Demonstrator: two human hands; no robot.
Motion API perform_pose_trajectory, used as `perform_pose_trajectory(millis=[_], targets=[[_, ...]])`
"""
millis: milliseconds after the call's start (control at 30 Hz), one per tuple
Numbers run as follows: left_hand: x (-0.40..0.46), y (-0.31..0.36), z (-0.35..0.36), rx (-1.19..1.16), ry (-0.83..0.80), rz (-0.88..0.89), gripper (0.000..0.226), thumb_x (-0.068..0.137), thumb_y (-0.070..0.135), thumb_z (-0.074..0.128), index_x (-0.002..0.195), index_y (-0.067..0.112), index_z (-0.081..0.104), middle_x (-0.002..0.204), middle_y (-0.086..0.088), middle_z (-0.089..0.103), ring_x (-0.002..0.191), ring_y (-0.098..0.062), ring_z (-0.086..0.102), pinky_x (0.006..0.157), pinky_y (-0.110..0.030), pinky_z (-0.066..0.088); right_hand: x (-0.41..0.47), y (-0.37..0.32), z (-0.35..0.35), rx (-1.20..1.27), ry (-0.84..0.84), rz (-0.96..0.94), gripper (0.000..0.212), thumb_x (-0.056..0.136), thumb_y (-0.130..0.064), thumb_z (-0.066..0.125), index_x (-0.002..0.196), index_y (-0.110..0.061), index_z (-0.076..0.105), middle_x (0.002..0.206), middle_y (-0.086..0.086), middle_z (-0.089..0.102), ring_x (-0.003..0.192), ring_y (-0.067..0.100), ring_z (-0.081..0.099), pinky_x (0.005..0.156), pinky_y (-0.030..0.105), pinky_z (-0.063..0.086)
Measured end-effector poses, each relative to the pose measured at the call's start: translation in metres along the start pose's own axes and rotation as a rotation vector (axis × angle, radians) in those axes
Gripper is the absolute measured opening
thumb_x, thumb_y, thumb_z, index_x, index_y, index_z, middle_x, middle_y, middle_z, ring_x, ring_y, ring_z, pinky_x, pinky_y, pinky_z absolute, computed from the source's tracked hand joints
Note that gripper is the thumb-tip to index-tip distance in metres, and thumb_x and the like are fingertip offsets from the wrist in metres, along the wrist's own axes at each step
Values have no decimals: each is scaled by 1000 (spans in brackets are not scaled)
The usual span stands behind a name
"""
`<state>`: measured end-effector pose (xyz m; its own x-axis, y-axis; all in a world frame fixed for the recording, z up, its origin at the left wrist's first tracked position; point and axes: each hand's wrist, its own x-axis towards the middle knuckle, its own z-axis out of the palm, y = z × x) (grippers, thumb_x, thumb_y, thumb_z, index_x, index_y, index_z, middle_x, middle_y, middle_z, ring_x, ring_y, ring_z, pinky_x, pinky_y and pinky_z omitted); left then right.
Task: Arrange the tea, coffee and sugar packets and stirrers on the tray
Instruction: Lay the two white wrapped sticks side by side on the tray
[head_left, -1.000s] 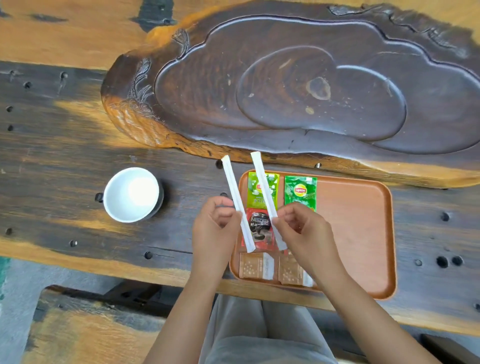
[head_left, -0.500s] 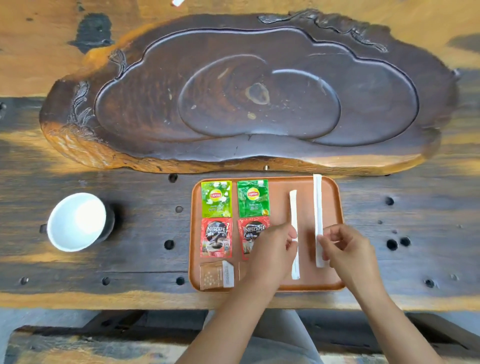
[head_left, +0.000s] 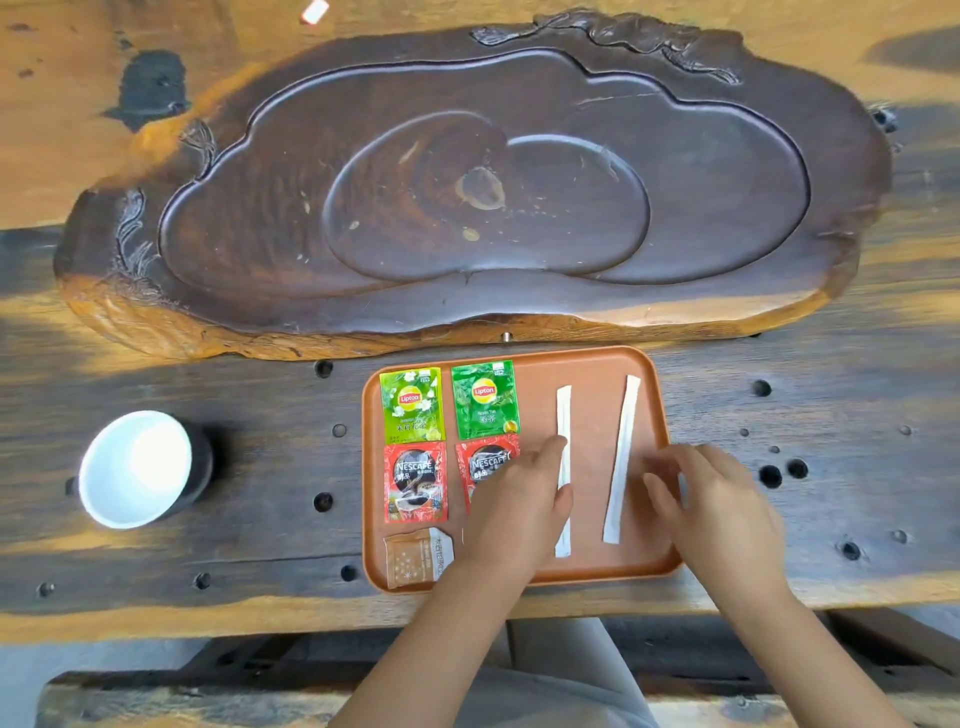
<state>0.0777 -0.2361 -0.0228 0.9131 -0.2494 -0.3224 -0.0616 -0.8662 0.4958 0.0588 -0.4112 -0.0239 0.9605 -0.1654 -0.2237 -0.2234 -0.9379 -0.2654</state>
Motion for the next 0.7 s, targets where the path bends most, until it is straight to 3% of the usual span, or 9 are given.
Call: perform_pose_trajectory(millis=[67,133,200,300,367,433,500,633,700], targets=[[-1,-3,-5,50,71,89,44,79,16,66,121,15,55,100,-5,68,89,-25,65,65,-31,52,2,8,2,-63,68,-162,30,77,-22,70,104,-8,66,105,11,67,96,34,60,71,42,51],[-2,-9,-1,106,99,159,53,67,17,77,117,13,59,110,-6,67,101,-25,64,80,-35,53,3,13,5,-118,54,-292,46,81,-31,61,120,-6,60,128,14,59,120,34,50,93,48,42],[-3,-11,1,193,31,217,72,59,28,82,124,12,55,128,-8,59,120,-25,54,98,-40,41,5,17,11,-171,-8,-379,61,83,-43,47,131,-6,52,141,13,47,133,28,36,106,46,28],[-4,-9,7,327,-146,201,96,45,44,84,129,10,51,139,-10,50,130,-23,43,104,-42,26,8,20,18,-249,-140,-444,75,81,-54,39,137,-5,44,147,10,39,139,20,25,113,42,16],[-5,-6,8,346,-225,192,97,58,41,80,138,7,38,149,-13,34,139,-24,27,110,-42,11,10,22,20,-273,-198,-469,77,79,-56,40,136,-5,45,147,9,41,138,17,23,114,39,9],[-4,-8,13,310,-226,207,90,79,32,66,146,7,12,157,-11,5,144,-23,-1,110,-37,-11,12,23,20,-276,-239,-489,76,77,-55,40,135,-6,47,145,8,44,137,15,27,114,37,6],[-4,-10,14,287,-197,206,86,85,29,59,147,7,4,158,-10,-5,143,-21,-10,108,-32,-17,14,23,18,-266,-265,-522,76,76,-55,40,135,-7,47,143,8,45,135,16,34,114,36,7],[-4,-9,17,271,-177,182,85,83,33,61,146,6,11,157,-11,3,144,-23,-2,107,-34,-15,19,25,18,-241,-266,-612,74,75,-52,54,133,-7,48,142,8,46,132,18,41,114,33,6],[-3,-9,18,322,-192,166,90,68,41,73,140,4,33,152,-14,28,141,-25,23,109,-39,2,23,24,17,-220,-271,-639,79,68,-48,71,133,-7,51,142,8,47,132,19,40,114,32,7]])
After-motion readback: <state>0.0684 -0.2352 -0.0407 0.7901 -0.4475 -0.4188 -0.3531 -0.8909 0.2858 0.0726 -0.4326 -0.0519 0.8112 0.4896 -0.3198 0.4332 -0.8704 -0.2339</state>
